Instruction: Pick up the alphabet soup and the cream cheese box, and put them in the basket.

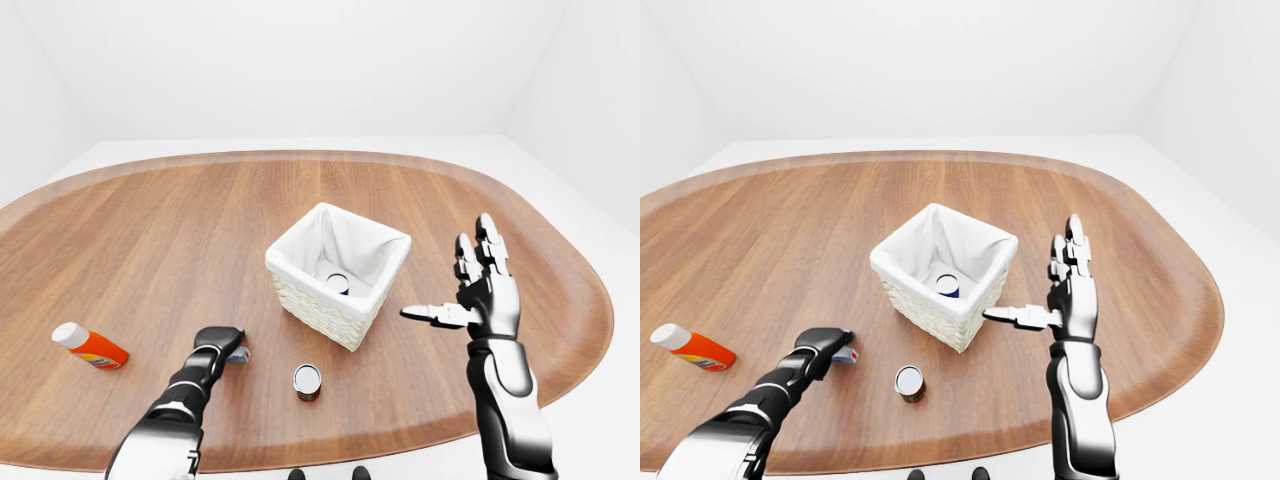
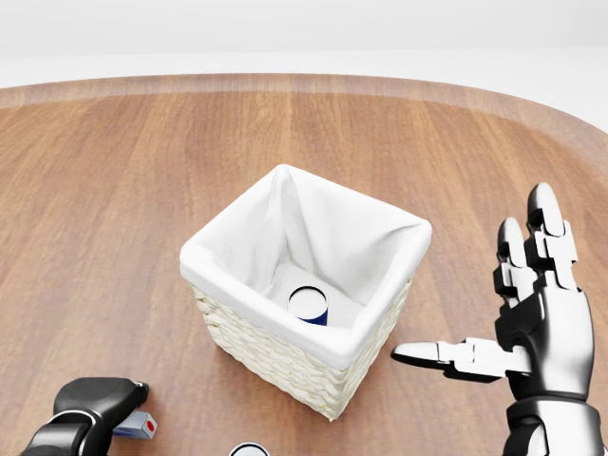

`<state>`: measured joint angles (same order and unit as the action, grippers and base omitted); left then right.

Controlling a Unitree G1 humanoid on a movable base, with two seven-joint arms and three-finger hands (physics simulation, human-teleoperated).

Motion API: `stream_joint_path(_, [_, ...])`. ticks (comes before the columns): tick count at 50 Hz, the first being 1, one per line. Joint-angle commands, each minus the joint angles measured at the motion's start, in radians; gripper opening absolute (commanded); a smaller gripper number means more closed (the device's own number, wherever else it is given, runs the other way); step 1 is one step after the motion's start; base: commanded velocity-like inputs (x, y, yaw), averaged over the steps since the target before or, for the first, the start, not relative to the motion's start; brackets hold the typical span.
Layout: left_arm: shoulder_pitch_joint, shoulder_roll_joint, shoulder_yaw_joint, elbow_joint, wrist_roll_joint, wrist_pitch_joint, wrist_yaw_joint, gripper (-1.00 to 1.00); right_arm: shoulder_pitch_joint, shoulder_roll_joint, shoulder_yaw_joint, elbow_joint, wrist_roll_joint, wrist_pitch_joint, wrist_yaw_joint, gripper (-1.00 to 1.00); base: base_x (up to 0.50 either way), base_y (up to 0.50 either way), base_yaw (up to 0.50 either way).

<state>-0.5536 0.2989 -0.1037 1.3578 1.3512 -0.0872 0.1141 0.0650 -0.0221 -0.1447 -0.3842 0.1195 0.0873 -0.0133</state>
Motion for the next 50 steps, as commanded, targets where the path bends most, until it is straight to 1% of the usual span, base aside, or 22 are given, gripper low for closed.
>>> stream_joint_path(1, [0.039,-0.008,-0.01,0.031,-0.01,0.0,-0.106,-1.0,0.022,0.003,0.0,-0.044,0.066,0.0,0.051,1.0,0.0,0.0,0.0])
stream_joint_path(8, [0.043,-0.009,-0.011,0.031,-0.017,0.0,-0.106,-1.0,0.033,0.005,0.017,-0.051,0.068,0.0,0.075,1.0,0.0,0.0,0.0])
stream_joint_path(17, [0.035,-0.005,-0.014,0.03,-0.008,0.0,-0.085,-1.0,0.027,0.004,0.028,-0.02,0.053,0.0,0.079,1.0,0.0,0.0,0.0])
stream_joint_path(21, [0.017,0.0,-0.012,0.026,-0.006,0.0,-0.024,-1.0,0.03,0.004,0.032,-0.029,0.049,0.0,0.082,1.0,0.0,0.0,0.0])
stream_joint_path(24, [-0.003,0.004,0.005,0.02,-0.034,0.0,0.01,-1.0,0.035,0.005,0.036,-0.029,0.046,0.0,0.088,1.0,0.0,0.0,0.0])
stream_joint_path(26, [-0.011,0.007,-0.001,0.018,-0.036,0.0,0.031,-1.0,0.038,0.006,0.038,-0.034,0.046,0.0,0.091,1.0,0.0,0.0,0.0])
stream_joint_path(28, [-0.017,0.009,0.003,0.016,-0.05,0.0,0.027,-1.0,0.041,0.006,0.045,-0.029,0.037,0.0,0.094,1.0,0.0,0.0,0.0])
stream_joint_path(33, [-0.027,0.011,0.002,0.011,-0.066,0.0,0.045,-1.0,0.043,0.007,0.05,-0.027,0.029,0.0,0.101,1.0,0.0,0.0,0.0])
stream_joint_path(37, [-0.035,0.012,-0.006,0.008,-0.064,0.0,0.095,-1.0,0.051,0.009,0.059,-0.033,0.02,0.0,0.105,1.0,0.0,0.0,0.0])
stream_joint_path(38, [-0.036,0.012,-0.001,0.008,-0.073,0.0,0.086,-1.0,0.051,0.009,0.058,-0.034,0.02,0.0,0.106,1.0,0.0,0.0,0.0])
stream_joint_path(41, [-0.044,0.015,0.003,0.004,-0.087,0.0,0.095,-1.0,0.051,0.009,0.057,-0.033,0.02,0.0,0.107,1.0,0.0,0.0,0.0])
stream_joint_path(43, [-0.054,0.024,0.011,-0.002,-0.103,0.0,0.115,-1.0,0.051,0.009,0.058,-0.033,0.018,0.0,0.107,1.0,0.0,0.0,0.0])
stream_joint_path(45, [-0.06,0.031,0.02,-0.007,-0.126,0.0,0.113,-1.0,0.051,0.01,0.059,-0.031,0.015,0.0,0.107,1.0,0.0,0.0,0.0])
stream_joint_path(50, [-0.061,0.039,0.013,-0.016,-0.137,0.0,0.126,-1.0,0.052,0.01,0.062,-0.025,0.01,0.0,0.108,1.0,0.0,0.0,0.0])
